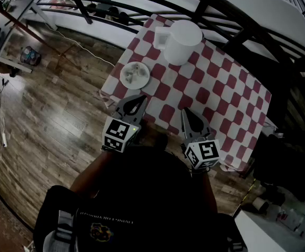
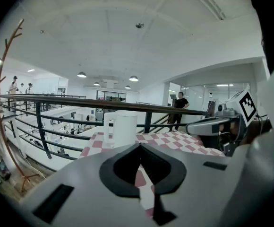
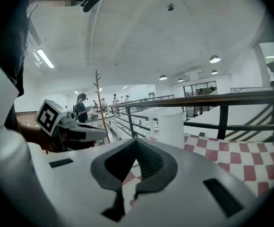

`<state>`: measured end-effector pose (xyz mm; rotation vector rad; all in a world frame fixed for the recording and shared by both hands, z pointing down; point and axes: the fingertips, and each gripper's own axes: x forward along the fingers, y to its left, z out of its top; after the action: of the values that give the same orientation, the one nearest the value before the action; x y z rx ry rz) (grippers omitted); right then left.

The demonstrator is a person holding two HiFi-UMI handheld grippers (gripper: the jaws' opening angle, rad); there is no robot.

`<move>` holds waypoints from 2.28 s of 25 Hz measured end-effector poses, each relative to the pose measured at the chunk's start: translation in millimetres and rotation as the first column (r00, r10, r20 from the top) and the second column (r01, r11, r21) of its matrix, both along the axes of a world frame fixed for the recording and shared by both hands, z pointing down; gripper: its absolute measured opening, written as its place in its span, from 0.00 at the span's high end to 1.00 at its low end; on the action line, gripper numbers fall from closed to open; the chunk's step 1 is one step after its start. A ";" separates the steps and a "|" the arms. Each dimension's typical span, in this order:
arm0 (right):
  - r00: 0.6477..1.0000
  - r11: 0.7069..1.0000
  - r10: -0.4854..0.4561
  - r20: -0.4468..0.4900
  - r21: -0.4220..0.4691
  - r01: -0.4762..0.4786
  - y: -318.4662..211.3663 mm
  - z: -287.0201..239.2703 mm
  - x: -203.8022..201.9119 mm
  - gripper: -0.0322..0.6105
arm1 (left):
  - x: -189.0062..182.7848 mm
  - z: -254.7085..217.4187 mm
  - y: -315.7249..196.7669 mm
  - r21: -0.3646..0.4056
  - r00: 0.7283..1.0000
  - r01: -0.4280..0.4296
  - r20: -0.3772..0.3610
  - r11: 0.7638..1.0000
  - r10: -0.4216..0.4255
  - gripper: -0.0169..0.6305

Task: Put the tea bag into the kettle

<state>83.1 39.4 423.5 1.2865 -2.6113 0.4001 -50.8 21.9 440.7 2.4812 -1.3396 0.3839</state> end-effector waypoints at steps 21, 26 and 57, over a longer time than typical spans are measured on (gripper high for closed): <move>0.997 0.999 -0.029 0.068 -0.012 0.030 0.5 0.2 -11.4 0.93 | -9.7 0.0 2.5 -0.001 1.000 0.020 0.006 1.000 -0.020 0.96; 0.997 0.999 -0.028 0.070 -0.014 0.029 -2.0 0.4 -13.0 0.93 | -13.7 0.3 1.0 -0.002 1.000 0.024 0.015 1.000 -0.024 0.96; 0.997 0.998 -0.053 0.055 -0.026 0.055 -25.6 4.7 -53.1 0.93 | -51.0 0.3 -16.2 -0.007 0.999 0.034 0.017 0.999 -0.034 0.96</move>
<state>30.0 13.8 428.1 1.2101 -2.6691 0.4657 -101.7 5.7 440.9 2.4516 -1.3823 0.4021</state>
